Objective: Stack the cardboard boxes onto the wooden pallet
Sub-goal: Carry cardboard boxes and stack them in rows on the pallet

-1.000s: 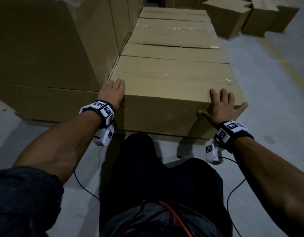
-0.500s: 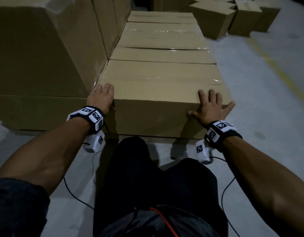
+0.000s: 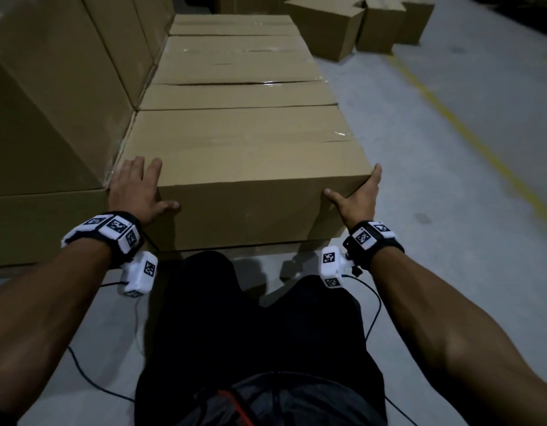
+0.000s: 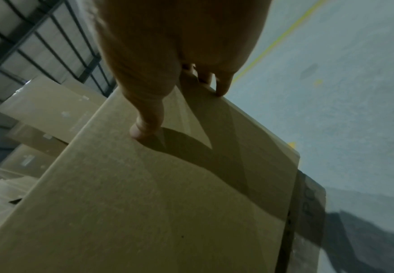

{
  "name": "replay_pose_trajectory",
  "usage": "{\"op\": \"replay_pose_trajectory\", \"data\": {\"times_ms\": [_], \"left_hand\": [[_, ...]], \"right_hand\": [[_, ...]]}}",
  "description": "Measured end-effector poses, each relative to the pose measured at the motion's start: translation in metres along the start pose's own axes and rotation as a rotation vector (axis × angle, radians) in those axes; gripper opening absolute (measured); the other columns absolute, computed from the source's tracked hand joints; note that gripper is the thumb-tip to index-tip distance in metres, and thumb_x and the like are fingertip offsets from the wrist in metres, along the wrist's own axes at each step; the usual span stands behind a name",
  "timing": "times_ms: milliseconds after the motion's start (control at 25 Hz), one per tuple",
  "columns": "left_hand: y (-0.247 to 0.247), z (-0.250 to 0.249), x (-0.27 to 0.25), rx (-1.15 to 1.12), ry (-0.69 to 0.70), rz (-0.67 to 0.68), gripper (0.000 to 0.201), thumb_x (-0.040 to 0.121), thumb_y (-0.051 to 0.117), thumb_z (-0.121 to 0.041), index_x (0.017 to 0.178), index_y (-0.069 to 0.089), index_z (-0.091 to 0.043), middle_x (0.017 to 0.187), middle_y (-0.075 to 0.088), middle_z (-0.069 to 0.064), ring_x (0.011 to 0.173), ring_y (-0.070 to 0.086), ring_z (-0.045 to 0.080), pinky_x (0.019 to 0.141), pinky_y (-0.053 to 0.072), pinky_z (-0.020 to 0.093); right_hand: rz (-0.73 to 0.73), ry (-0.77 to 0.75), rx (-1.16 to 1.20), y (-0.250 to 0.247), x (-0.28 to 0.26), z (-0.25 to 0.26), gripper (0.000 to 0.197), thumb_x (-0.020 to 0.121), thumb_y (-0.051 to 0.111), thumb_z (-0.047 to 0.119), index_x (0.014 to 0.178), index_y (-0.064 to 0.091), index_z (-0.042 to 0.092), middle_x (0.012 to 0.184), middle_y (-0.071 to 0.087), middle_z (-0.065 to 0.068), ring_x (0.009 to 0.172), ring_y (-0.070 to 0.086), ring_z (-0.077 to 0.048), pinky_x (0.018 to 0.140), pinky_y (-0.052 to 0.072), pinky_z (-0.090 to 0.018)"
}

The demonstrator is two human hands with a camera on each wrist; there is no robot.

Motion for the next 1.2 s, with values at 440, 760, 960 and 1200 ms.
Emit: {"op": "replay_pose_trajectory", "data": {"times_ms": [440, 760, 960, 1200], "left_hand": [[-0.002, 0.000, -0.001, -0.067, 0.012, -0.021, 0.100, 0.073, 0.082, -0.049, 0.150, 0.033, -0.010, 0.153, 0.028, 0.027, 0.140, 0.028, 0.043, 0.114, 0.024, 0.055], [0.001, -0.001, 0.002, -0.045, -0.022, 0.020, 0.100, 0.076, 0.079, -0.050, 0.153, 0.027, -0.013, 0.158, 0.022, 0.025, 0.145, 0.020, 0.041, 0.118, 0.018, 0.052], [-0.042, -0.024, 0.002, 0.083, -0.069, 0.289, 0.074, 0.087, 0.067, -0.049, 0.142, 0.036, -0.012, 0.147, 0.037, 0.020, 0.133, 0.037, 0.038, 0.108, 0.035, 0.049], [-0.181, -0.106, -0.020, 0.020, 0.107, 0.383, 0.047, 0.097, 0.051, -0.045, 0.129, 0.050, -0.010, 0.129, 0.055, 0.013, 0.120, 0.046, 0.032, 0.096, 0.041, 0.041]], "right_hand": [[0.004, -0.020, -0.027, 0.002, -0.001, 0.000, 0.111, 0.072, 0.089, 0.026, 0.153, 0.013, 0.021, 0.147, 0.036, -0.015, 0.135, 0.041, -0.035, 0.111, 0.038, -0.049], [0.029, 0.019, -0.066, 0.002, 0.006, -0.004, 0.106, 0.074, 0.088, 0.023, 0.150, 0.014, 0.020, 0.146, 0.035, -0.016, 0.133, 0.041, -0.035, 0.112, 0.038, -0.051], [0.227, 0.184, -0.297, -0.024, 0.003, 0.031, 0.096, 0.081, 0.081, 0.025, 0.151, 0.015, 0.016, 0.147, 0.036, -0.020, 0.133, 0.043, -0.043, 0.111, 0.040, -0.055], [0.488, 0.100, -0.601, -0.129, -0.033, 0.140, 0.070, 0.097, 0.061, 0.034, 0.155, 0.027, 0.011, 0.155, 0.031, -0.020, 0.139, 0.037, -0.040, 0.113, 0.034, -0.045]]}}
Point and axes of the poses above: each hand's wrist, its own x-axis towards the middle knuckle, its own y-axis out of the palm, z = x × y, the point moved 1 cm from there along x, towards the middle knuckle
